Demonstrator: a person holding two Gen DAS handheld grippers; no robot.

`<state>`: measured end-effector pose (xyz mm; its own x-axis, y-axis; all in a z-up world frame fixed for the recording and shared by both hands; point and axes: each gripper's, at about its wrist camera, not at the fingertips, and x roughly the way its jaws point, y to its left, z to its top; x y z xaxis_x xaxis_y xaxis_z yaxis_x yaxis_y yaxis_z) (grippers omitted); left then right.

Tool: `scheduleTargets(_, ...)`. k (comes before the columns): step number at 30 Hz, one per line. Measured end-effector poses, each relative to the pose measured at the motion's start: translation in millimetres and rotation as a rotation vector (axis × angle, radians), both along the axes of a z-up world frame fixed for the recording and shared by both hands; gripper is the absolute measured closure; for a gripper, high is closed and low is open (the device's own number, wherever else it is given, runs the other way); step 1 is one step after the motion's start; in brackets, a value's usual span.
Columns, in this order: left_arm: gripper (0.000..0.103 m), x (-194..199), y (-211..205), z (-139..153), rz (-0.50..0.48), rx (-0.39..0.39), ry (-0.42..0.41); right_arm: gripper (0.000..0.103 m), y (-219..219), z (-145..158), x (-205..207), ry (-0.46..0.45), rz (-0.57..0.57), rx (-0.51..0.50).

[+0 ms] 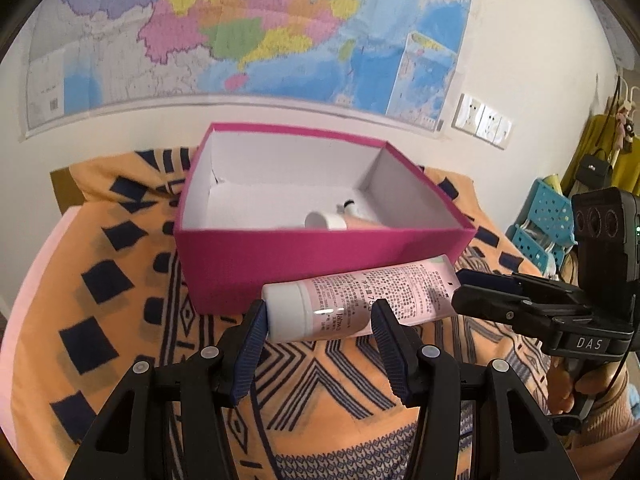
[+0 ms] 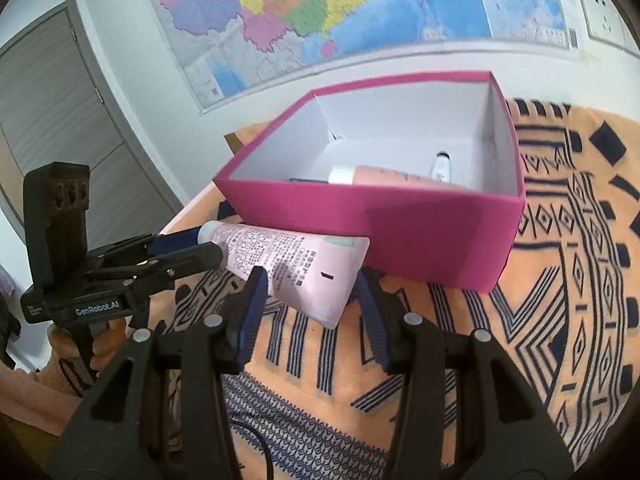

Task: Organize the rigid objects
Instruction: 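Lift the white tube and carry it over the pink box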

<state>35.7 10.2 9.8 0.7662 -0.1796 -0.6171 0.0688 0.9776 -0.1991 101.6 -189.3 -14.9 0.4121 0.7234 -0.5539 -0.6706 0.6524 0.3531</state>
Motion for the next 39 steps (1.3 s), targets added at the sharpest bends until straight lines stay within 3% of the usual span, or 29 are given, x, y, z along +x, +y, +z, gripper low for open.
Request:
scheduleTargets(13, 0.05, 3, 6, 23, 0.016, 0.026, -0.062, 0.054, 6, 26, 4, -0.075, 0.014, 0.015)
scheduleTargets(39, 0.05, 8, 8, 32, 0.019, 0.038, -0.094, 0.054, 10, 32, 10, -0.095, 0.012, 0.021)
